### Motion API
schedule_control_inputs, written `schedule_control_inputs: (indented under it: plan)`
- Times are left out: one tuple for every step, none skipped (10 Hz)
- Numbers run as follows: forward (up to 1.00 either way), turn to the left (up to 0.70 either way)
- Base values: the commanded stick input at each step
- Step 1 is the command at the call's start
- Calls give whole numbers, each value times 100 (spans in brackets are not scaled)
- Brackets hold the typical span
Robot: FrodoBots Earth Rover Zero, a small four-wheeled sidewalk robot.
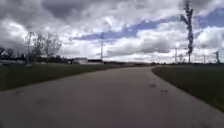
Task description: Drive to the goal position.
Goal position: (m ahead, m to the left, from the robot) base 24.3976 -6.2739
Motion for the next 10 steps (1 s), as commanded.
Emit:
schedule_control_inputs:
  plan:
    - [100,-6]
    - [100,-6]
    - [100,-8]
    - [100,-11]
    - [100,-15]
    - [100,-17]
    - [100,-17]
    - [100,-17]
    - [100,-17]
    - [100,-17]
